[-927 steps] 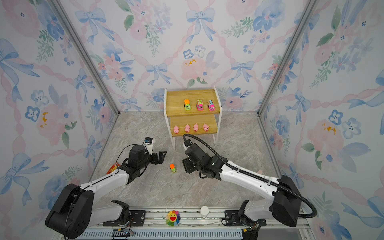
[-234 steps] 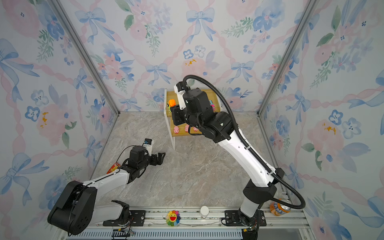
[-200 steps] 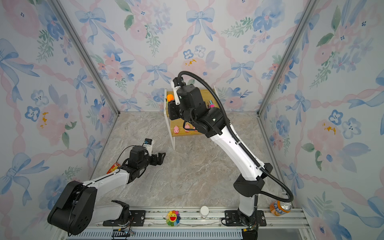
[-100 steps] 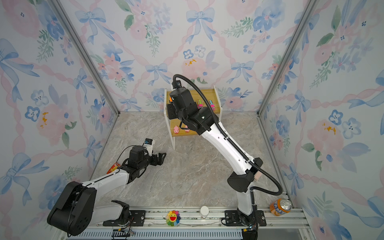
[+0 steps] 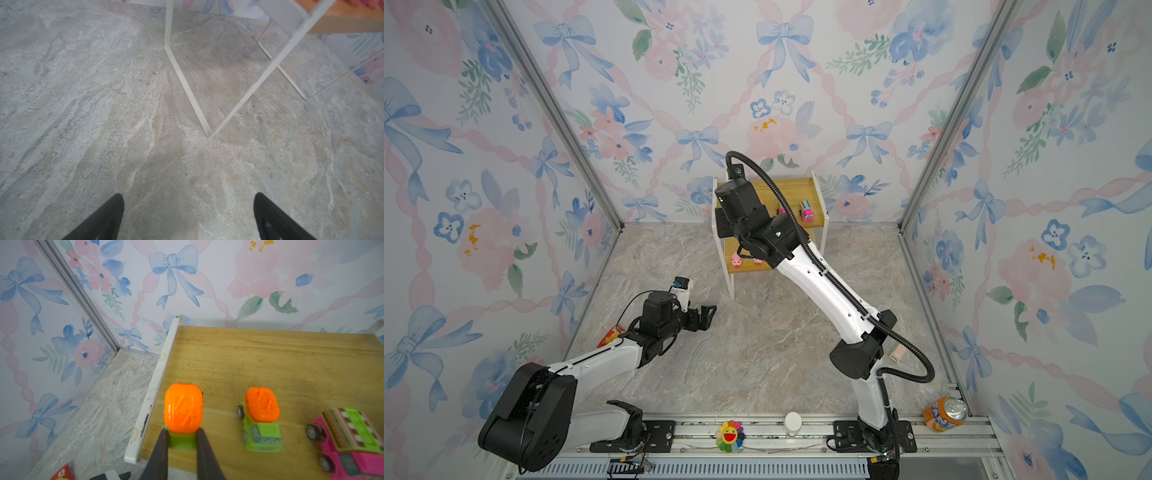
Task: Place and organize the plastic toys onto the shelf
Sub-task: 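Lift the truck with the right gripper up to the upper shelf, then lower the truck beside the other orange-topped truck and open the right gripper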
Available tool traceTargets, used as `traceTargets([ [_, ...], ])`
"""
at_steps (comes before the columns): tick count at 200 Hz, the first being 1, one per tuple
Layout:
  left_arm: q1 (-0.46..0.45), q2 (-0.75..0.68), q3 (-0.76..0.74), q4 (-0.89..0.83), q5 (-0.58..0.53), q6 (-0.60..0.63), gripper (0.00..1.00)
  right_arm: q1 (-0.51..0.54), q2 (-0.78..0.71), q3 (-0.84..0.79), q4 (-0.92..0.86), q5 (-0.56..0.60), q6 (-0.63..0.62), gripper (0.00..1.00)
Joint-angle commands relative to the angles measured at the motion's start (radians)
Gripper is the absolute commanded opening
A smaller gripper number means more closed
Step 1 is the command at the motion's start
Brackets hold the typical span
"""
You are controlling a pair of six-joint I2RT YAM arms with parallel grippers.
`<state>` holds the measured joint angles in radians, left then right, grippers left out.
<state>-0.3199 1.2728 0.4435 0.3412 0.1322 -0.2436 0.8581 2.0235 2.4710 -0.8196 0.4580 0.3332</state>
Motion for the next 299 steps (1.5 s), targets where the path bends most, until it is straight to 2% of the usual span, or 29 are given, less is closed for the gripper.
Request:
traceTargets([
  [1,0.008,0.011,0.025,-0.003,0.011,0.015,0.98,-0.005,0.012,0.035,-0.007,0.027,0.007,0.15],
  [181,0.01,0.039,0.038,-0.003,0.018,0.017,0.98,-0.02,0.063,0.064,-0.03,0.039,0.023,0.14],
  [227,0.011,0.039,0.038,-0.004,0.018,0.017,0.98,-0.02,0.064,0.064,-0.028,0.037,0.02,0.18],
  [299,0.01,0.036,0.037,-0.003,0.018,0.017,0.98,-0.017,0.067,0.065,-0.033,0.034,0.017,0.19],
])
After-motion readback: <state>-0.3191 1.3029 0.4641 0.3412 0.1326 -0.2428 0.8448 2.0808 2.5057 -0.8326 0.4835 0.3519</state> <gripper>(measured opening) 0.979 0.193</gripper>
